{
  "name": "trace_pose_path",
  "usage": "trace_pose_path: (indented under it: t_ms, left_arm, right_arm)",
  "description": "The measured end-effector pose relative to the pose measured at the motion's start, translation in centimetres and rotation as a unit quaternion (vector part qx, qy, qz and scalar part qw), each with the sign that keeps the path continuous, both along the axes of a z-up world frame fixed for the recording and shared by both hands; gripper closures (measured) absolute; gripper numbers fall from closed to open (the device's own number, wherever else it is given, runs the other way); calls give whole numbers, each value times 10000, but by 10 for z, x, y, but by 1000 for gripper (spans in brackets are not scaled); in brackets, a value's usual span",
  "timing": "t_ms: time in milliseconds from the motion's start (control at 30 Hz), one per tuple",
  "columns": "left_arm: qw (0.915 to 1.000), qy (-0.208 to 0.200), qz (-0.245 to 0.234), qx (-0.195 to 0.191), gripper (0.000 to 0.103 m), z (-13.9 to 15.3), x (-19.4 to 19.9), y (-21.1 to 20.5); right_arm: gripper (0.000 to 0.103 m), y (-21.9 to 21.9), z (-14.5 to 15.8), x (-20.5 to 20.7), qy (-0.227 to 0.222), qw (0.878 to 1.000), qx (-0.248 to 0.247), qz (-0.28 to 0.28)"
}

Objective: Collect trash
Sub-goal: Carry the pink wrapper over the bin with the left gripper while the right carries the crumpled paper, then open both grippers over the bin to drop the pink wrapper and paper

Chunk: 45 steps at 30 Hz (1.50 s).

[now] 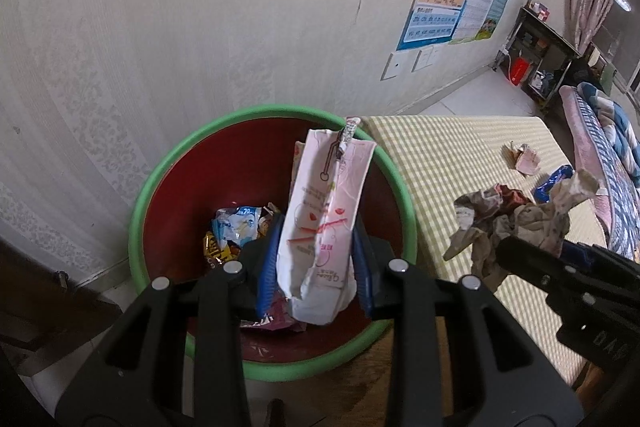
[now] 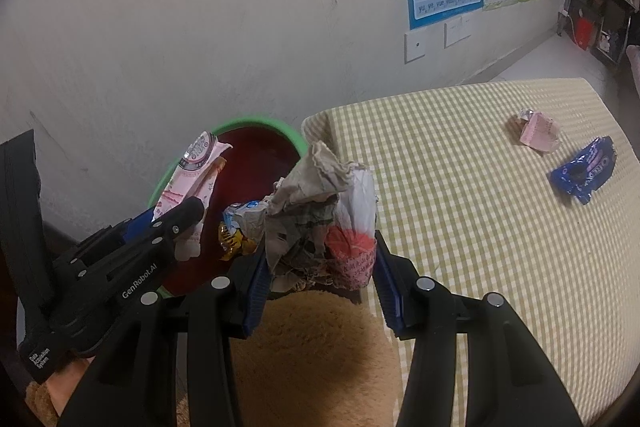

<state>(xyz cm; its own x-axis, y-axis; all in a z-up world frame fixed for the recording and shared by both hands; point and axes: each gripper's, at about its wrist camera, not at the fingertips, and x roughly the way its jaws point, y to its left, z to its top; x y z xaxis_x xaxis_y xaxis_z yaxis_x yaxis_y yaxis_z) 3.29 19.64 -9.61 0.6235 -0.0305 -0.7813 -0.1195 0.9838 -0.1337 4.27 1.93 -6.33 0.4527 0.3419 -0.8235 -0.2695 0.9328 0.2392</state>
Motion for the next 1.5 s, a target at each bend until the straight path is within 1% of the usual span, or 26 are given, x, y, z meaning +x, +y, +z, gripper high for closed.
trace_pose_path:
  t_ms: [367, 733, 1000, 1267, 1300, 1333, 1367, 1400, 1433, 1500]
  left_arm:
    - [9988, 287, 379, 78, 73, -22, 4, 28]
    - [9977, 475, 477, -26, 73, -38, 10, 38]
    - [9965, 640, 539, -80, 73, -50, 13, 45]
    - [9955, 746, 574, -79, 72, -57, 16, 47]
    - [9954, 755, 588, -69, 68, -57, 17, 47]
    - [9953, 759, 597, -57, 61, -57, 17, 48]
    - [9952, 764, 618, -28, 53, -57, 17, 48]
    - [9950, 753, 649, 2, 38, -57, 17, 49]
    - [9952, 729, 656, -3, 37, -57, 17, 49]
    - [9952, 744, 642, -5, 37, -57, 17, 49]
  right_arm:
    - [57, 23, -5, 16, 118, 9997, 22, 221]
    - [57, 41, -15, 25, 233, 9989, -4, 406]
    - [57, 50, -27, 33, 338, 9982, -48, 500]
    - [57, 55, -31, 44, 320, 9979, -81, 561]
    - [56, 54, -31, 42, 318, 9978, -69, 580]
    - [55, 56, -32, 42, 317, 9976, -46, 607]
    - [48, 57, -32, 42, 317, 9974, -12, 648]
    - [41, 58, -31, 42, 310, 9971, 20, 699]
    - [40, 58, -31, 40, 288, 9969, 37, 727]
    - [40, 58, -29, 39, 207, 9968, 69, 772]
